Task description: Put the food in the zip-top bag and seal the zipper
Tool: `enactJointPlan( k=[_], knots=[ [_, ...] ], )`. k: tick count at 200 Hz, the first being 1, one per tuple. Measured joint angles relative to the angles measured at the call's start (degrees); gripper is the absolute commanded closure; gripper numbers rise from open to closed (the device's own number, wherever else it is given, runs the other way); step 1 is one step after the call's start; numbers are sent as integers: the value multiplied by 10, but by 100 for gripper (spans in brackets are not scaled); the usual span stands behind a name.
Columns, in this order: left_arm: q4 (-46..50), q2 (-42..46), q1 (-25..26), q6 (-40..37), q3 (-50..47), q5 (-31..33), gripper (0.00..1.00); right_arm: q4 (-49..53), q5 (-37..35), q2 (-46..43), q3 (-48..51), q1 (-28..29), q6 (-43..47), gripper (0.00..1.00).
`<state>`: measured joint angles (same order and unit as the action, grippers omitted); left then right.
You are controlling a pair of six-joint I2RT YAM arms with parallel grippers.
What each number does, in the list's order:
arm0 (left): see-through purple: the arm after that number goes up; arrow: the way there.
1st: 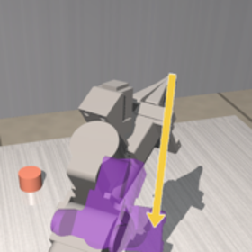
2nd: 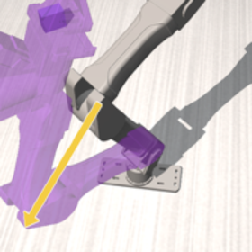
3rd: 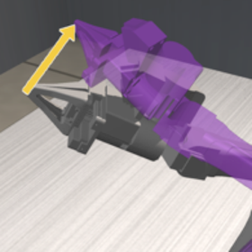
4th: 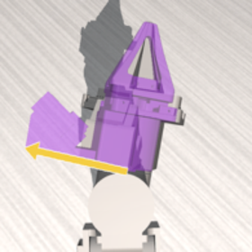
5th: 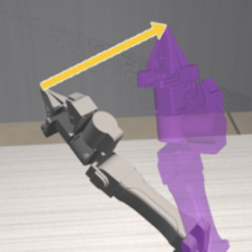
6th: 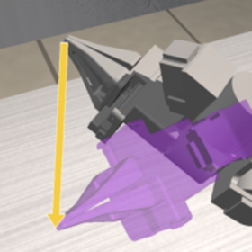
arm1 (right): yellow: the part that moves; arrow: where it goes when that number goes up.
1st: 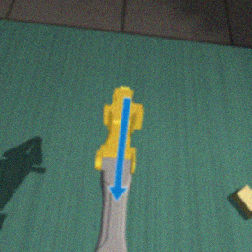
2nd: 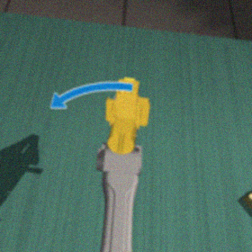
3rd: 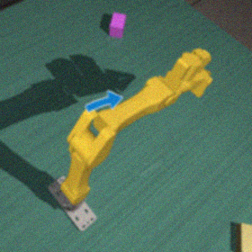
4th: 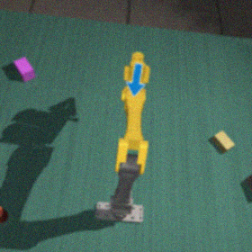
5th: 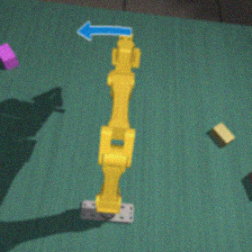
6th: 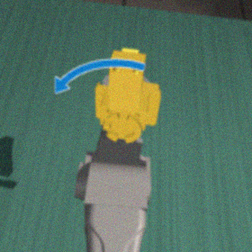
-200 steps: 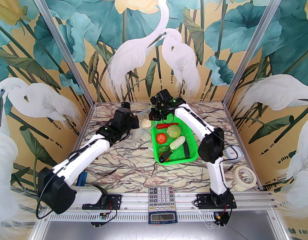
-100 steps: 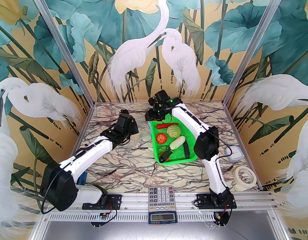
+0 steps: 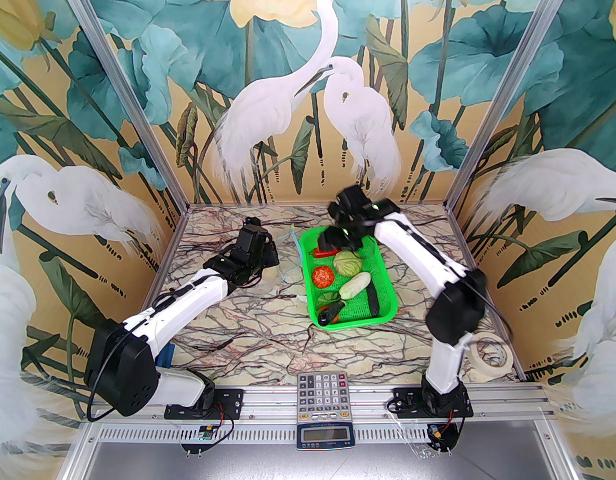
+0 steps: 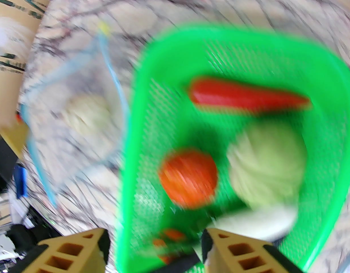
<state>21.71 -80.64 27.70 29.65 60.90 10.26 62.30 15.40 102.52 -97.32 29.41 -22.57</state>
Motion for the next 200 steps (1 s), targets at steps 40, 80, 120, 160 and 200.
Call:
enactJointPlan(
  k=[40,80,120,160,200],
  knots=[
    [1,1,0,-25,0,-6,100,-30,4,-59,180,-17,-73,28],
    [3,10,0,-40,-5,-8,100,-70,-7,-64,237,-40,-130,20],
    [4,17,0,-60,-5,-8,100,-120,-8,-58,247,-59,-155,19],
    [11,17,0,-83,-5,-8,100,-145,-8,-14,247,-63,-166,14],
    [14,17,-12,-97,-4,-17,100,-159,-9,7,247,-63,-179,13]
  ],
)
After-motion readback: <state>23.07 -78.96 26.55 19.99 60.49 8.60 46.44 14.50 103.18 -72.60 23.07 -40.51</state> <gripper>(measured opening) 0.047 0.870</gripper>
